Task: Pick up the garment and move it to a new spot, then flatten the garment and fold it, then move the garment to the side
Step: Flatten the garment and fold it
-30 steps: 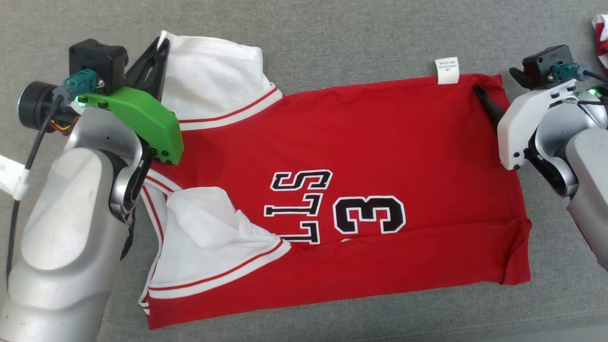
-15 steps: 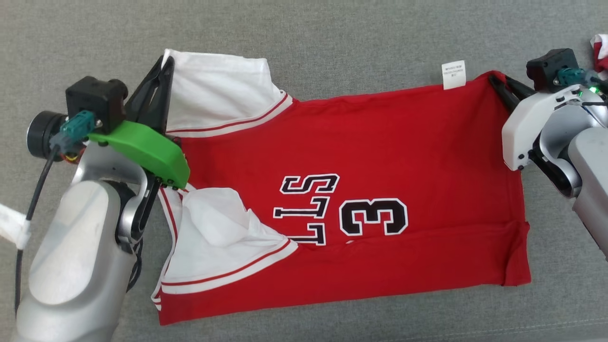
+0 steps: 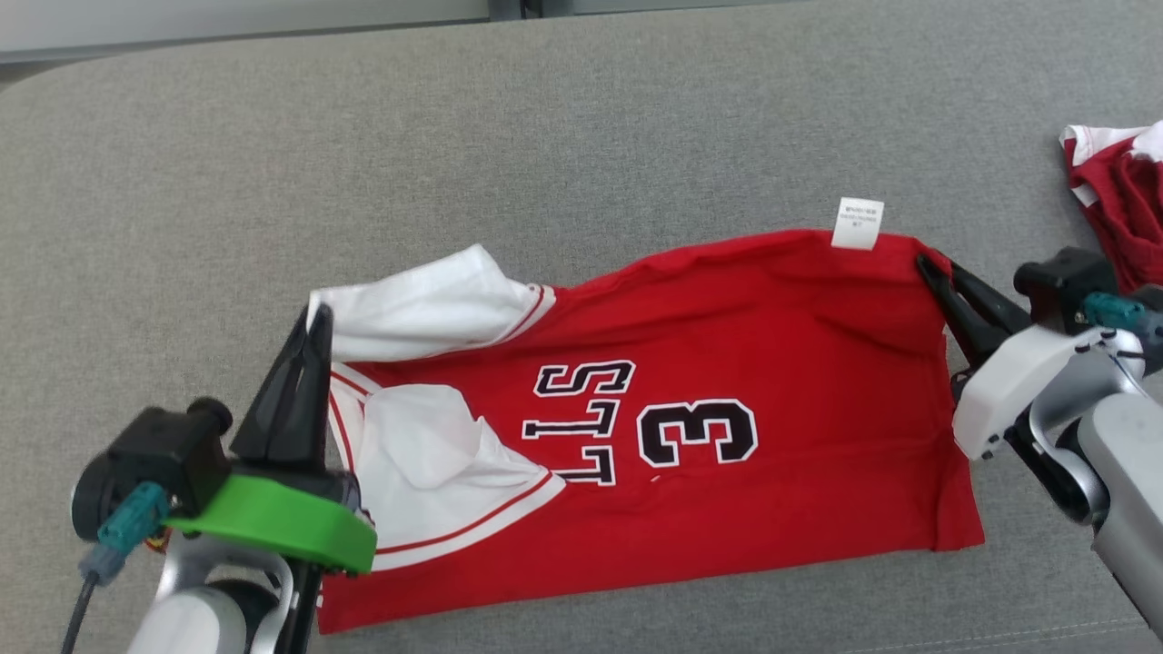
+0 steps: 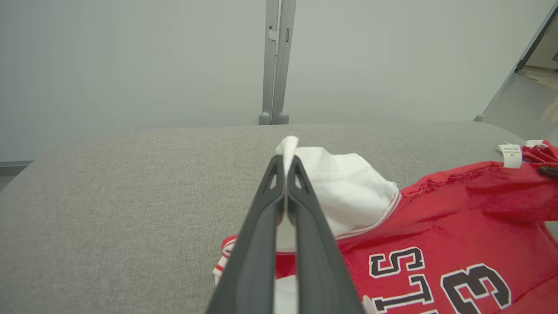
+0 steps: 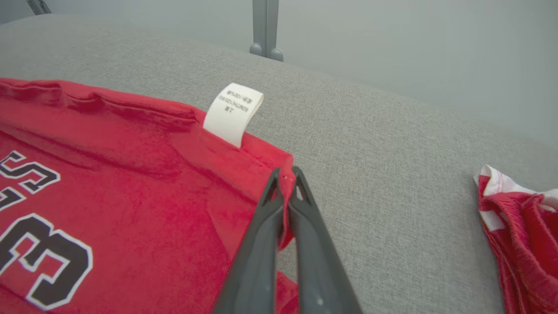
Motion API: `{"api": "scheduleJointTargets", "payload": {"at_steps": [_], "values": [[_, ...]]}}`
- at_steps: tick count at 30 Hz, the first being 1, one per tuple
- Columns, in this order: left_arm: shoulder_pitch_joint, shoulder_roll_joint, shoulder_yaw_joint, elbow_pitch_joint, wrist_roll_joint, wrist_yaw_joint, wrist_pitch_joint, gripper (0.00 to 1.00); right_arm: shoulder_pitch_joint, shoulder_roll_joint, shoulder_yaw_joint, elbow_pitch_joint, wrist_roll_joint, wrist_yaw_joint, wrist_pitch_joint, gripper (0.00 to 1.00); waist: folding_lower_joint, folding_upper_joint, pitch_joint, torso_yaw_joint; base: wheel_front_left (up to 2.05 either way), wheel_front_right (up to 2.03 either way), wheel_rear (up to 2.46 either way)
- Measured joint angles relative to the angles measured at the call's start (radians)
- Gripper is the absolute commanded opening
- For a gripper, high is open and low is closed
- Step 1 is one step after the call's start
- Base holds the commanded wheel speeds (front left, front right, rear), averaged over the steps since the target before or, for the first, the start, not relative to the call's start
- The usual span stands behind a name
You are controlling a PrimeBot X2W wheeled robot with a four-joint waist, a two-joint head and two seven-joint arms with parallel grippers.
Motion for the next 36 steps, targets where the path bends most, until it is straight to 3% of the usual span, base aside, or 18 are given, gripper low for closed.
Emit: {"api": "scheduleJointTargets", "payload": {"at_steps": [5, 12, 32, 33, 34, 35, 36], "values": [[0.149, -0.022, -0.011, -0.043, -0.033, 0.033, 0.0, 0.0, 0.149, 0.03, -0.094, -0.067, -0.025, 0.0, 0.006, 0.0, 0.0, 0.0, -0.042, -0.004, 0.0, 0.0, 0.0], [0.236, -0.04, -0.025, 0.016, -0.044, 0.047, -0.04, 0.0, 0.289, 0.085, -0.192, -0.138, -0.07, 0.0, 0.034, 0.0, 0.0, 0.0, -0.068, -0.007, 0.0, 0.0, 0.0], [0.305, -0.059, -0.031, 0.126, -0.09, 0.04, -0.077, 0.0, 0.415, 0.169, -0.295, -0.149, -0.145, 0.0, 0.036, 0.0, 0.0, 0.0, -0.093, -0.004, 0.0, 0.0, 0.0], [0.309, -0.059, -0.032, 0.132, -0.098, 0.037, -0.077, 0.0, 0.421, 0.174, -0.301, -0.146, -0.146, 0.0, 0.032, 0.15, 0.0, 0.0, -0.096, -0.004, 0.0, 0.0, 0.0], [0.316, -0.059, -0.034, 0.138, -0.107, 0.033, -0.077, 0.07, 0.427, 0.181, -0.309, -0.142, -0.146, 0.0, 0.026, 0.33, 0.0, 0.0, -0.099, -0.004, 0.0, 0.0, 0.0], [0.324, -0.059, -0.035, 0.141, -0.109, 0.033, -0.08, 0.4, 0.434, 0.188, -0.317, -0.137, -0.147, 0.0, 0.02, 0.73, 0.0, 0.0, -0.102, -0.004, 0.0, 0.0, 0.0], [0.331, -0.06, -0.034, 0.143, -0.111, 0.032, -0.084, 0.82, 0.441, 0.193, -0.324, -0.133, -0.147, 0.0, 0.016, 1.0, 0.0, 0.0, -0.105, -0.004, 0.0, 0.0, 0.0]]}}
